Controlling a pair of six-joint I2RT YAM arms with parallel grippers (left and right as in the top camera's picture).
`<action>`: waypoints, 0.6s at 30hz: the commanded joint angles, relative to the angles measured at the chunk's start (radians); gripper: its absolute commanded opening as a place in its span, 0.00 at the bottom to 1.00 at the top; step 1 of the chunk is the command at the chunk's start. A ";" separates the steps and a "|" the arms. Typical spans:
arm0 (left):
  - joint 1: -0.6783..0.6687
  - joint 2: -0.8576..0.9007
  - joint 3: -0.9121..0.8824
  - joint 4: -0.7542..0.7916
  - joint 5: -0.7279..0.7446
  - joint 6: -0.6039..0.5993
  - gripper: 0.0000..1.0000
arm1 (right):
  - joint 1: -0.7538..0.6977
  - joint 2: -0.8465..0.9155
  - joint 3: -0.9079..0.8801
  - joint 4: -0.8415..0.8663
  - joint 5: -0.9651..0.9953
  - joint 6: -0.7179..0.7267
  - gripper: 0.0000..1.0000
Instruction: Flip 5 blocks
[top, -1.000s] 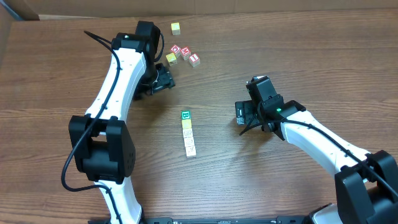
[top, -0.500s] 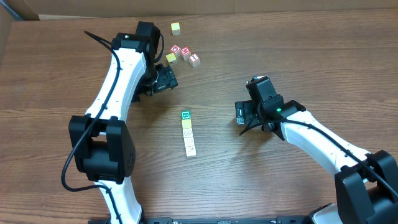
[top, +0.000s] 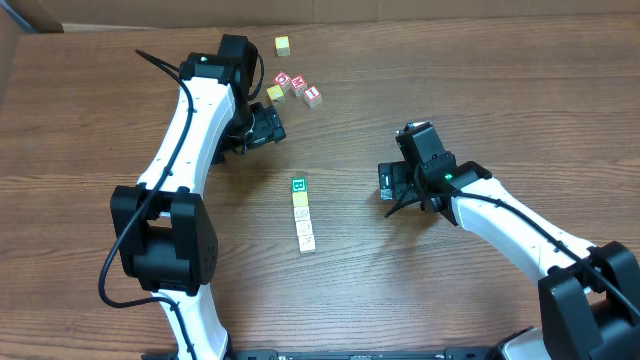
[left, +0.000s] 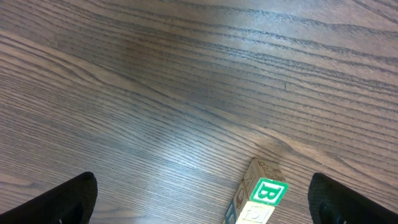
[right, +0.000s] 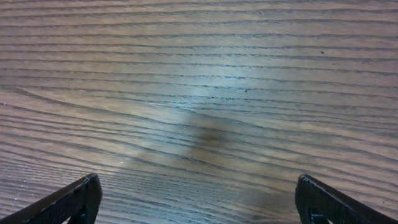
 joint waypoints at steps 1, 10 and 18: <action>0.002 0.003 0.019 -0.002 -0.003 -0.002 1.00 | -0.005 -0.019 0.006 0.006 0.007 -0.007 1.00; 0.002 0.003 0.019 -0.002 -0.003 -0.002 1.00 | 0.000 -0.108 0.006 0.006 0.007 -0.007 1.00; 0.002 0.003 0.019 -0.002 -0.003 -0.002 1.00 | 0.000 -0.343 0.006 0.006 0.007 -0.007 1.00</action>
